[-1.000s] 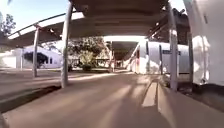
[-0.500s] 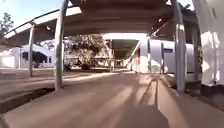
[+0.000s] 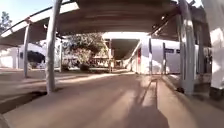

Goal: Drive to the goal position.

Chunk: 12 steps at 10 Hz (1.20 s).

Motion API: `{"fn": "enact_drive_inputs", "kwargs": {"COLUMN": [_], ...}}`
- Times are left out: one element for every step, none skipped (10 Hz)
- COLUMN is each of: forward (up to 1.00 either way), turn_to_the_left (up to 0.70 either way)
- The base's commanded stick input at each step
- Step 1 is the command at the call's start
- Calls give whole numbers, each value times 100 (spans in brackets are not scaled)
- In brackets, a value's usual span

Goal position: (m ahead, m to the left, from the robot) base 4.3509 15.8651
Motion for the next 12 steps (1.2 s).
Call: {"fn": "enact_drive_inputs", "kwargs": {"forward": [70,70,70,70,70,70,70,70,70,70,70,70], "turn_to_the_left": [0,0,0,0,0,0,0,0,0,0,0,0]}}
